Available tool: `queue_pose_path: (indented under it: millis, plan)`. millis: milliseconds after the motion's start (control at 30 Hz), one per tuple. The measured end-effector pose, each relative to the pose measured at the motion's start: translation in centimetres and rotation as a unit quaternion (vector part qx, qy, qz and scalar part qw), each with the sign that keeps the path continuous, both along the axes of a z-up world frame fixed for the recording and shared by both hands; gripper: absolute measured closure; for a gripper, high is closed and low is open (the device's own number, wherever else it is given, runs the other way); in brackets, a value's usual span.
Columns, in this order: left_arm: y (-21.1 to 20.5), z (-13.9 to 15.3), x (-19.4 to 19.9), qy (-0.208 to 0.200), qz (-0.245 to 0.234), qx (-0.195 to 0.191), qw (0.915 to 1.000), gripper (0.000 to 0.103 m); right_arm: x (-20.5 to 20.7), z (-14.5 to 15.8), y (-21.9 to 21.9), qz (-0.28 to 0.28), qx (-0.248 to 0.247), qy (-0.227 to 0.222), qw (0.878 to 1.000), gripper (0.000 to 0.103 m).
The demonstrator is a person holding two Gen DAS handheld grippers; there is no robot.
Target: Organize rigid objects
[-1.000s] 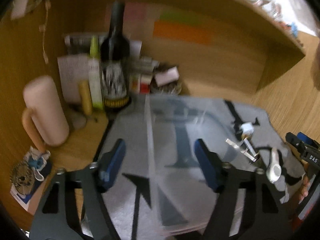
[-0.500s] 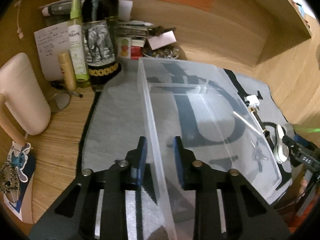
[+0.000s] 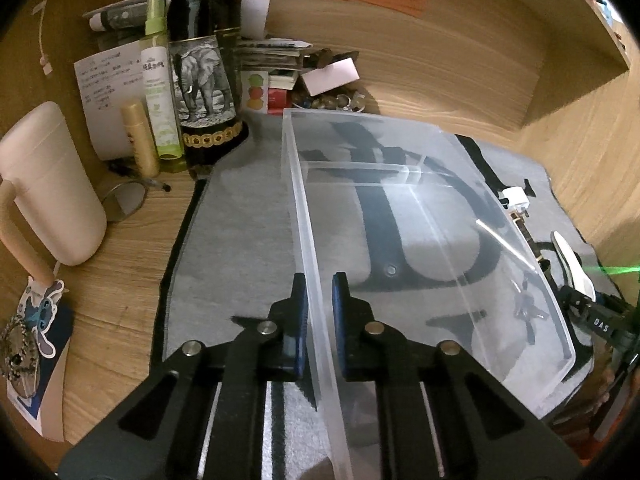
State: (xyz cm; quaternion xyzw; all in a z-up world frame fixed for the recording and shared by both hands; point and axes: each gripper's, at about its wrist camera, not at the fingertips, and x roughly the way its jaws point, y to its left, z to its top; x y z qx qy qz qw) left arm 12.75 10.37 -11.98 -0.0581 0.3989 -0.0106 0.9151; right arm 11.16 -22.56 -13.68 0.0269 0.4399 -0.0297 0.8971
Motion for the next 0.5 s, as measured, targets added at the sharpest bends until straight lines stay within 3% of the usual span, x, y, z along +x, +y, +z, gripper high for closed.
queue_pose_path:
  millis: [200, 500]
  plan:
    - [0.0, 0.1, 0.2, 0.002, 0.014, -0.004, 0.9999, 0.094, -0.1, 2.3, -0.9, -0.008, 0.007, -0.044, 0.999, 0.064]
    - [-0.2, 0.1, 0.3, 0.002, 0.025, 0.009, 0.9996, 0.096, 2.2, 6.9, 1.0, 0.045, -0.018, -0.114, 0.992, 0.065]
